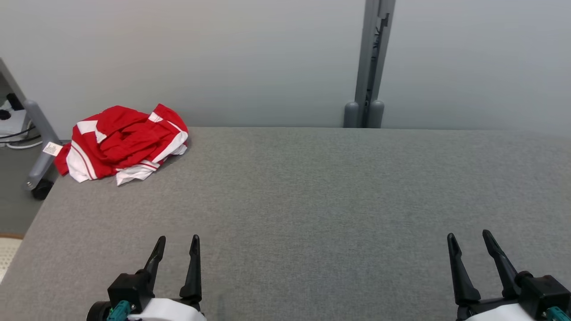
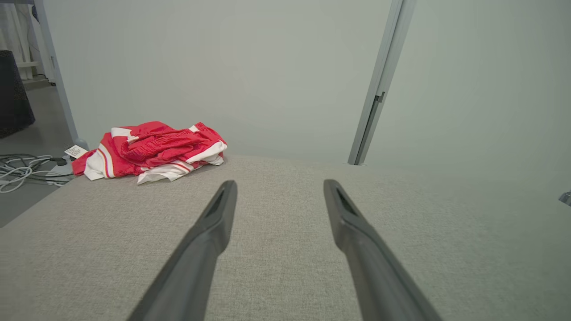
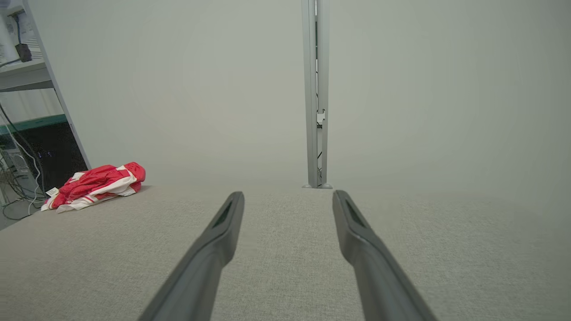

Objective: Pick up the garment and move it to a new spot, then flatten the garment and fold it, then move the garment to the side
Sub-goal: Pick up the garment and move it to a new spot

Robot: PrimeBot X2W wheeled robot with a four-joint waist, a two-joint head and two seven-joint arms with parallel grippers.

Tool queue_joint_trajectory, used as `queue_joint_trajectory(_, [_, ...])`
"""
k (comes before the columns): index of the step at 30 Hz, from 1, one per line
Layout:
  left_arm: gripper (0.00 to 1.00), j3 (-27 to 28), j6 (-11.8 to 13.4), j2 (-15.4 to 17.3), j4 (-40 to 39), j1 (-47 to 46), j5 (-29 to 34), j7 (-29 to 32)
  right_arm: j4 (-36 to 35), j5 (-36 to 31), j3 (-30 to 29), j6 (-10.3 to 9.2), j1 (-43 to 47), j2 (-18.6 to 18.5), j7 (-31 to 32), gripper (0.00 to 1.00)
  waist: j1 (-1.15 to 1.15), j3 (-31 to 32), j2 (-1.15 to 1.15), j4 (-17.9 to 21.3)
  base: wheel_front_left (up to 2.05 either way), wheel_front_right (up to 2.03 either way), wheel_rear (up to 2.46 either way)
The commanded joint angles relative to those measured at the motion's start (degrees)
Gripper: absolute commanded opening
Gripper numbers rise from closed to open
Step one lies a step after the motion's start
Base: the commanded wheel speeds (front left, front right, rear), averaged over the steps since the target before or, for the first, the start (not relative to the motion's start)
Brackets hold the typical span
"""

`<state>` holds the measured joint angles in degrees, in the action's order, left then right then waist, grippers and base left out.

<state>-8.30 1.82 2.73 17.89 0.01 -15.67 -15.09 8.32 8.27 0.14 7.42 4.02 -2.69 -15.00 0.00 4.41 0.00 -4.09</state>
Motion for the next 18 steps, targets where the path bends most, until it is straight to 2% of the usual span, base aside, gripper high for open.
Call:
queue_joint_trajectory(1, [1.00,0.2,0.0,0.3,-0.3,-0.9,0.5,-0.1,-0.3,0.4,0.2,0.13,-0.1,-0.4,-0.3,1.00,0.00,-0.4,0.00,-2.5,0.00,0.00,0.00])
queue_joint_trajectory(14, [1.00,2.5,-0.6,0.3,-1.5,-1.4,2.3,-0.1,-1.1,1.5,0.3,0.13,-1.2,-0.4,-0.3,1.00,0.00,-1.8,0.00,-18.7,0.00,0.00,0.00])
queue_joint_trajectory(18, [1.00,3.5,-0.7,0.3,-2.0,-0.8,2.6,-0.1,-0.7,1.9,1.2,0.13,-1.6,-0.4,-0.3,1.00,0.00,-2.1,0.00,-21.6,0.00,0.00,0.00])
